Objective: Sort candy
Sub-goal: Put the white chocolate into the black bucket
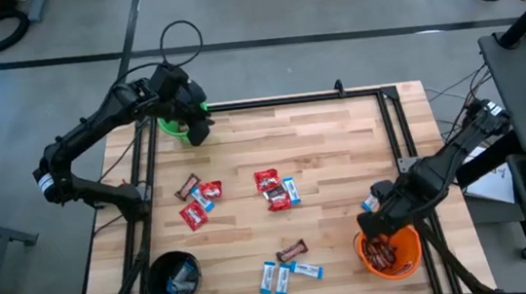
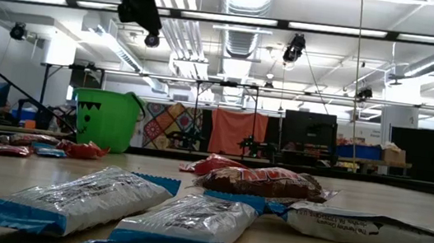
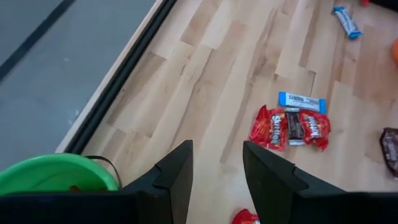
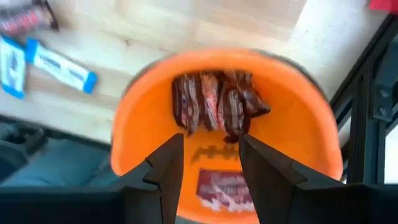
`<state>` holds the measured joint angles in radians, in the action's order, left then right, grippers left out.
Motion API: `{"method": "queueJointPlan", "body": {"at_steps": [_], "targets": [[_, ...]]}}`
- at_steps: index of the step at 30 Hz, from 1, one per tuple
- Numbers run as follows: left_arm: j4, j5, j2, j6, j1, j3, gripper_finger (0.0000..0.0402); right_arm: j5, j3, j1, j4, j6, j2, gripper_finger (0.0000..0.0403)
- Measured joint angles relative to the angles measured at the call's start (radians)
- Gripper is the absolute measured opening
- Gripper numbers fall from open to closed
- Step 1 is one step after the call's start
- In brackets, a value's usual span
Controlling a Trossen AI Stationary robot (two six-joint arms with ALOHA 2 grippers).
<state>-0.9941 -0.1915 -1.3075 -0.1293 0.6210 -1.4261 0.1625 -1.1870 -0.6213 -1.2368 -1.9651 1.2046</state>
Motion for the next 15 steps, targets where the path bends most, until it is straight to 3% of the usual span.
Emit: {"method": "queueJointPlan", "body": {"at_steps": [5, 15], "targets": [[0.004, 0.0, 0.0, -0.053, 0.033, 0.0, 0.0123, -0.032, 0.019, 0.071, -0.06, -0.018, -0.017, 0.0146], [-0.04, -0.001, 0.0, -0.119, 0.1, 0.0, 0.0123, -0.03, 0.11, 0.2, -0.067, 0.099, -0.017, 0.0146]]}}
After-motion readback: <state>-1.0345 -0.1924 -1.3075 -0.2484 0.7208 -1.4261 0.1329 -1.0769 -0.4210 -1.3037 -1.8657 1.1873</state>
